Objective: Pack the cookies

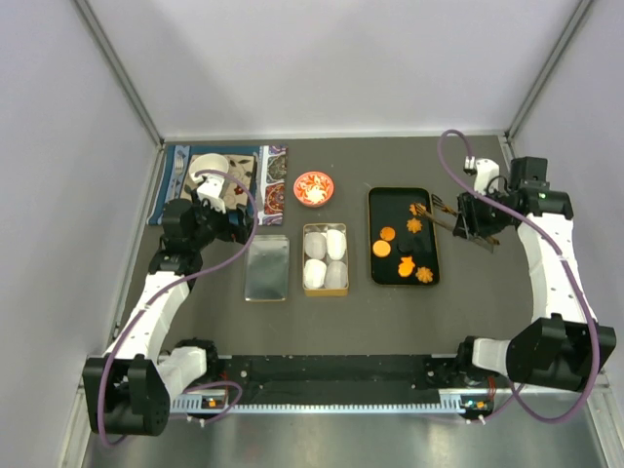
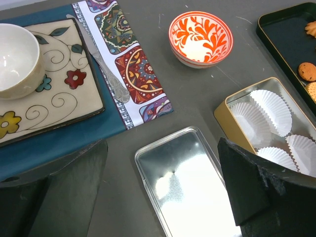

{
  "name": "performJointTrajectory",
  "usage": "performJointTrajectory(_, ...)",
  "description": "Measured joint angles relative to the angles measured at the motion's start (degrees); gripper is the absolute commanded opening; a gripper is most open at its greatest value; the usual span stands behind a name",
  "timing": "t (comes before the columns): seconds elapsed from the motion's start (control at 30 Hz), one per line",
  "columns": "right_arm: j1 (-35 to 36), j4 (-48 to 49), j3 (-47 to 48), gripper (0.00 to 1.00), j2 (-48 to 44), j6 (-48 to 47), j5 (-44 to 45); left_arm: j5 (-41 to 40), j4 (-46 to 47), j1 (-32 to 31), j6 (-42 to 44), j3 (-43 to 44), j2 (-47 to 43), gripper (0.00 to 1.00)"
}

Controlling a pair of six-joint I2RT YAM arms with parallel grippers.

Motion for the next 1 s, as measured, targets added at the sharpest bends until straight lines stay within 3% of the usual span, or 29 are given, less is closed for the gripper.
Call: performJointTrajectory(1.0, 10.4, -0.9, -7.1, 0.47, -1.7, -2.2, 2.0, -0.4, -1.4, 0.0, 0.3, 0.0, -0.7, 0.99)
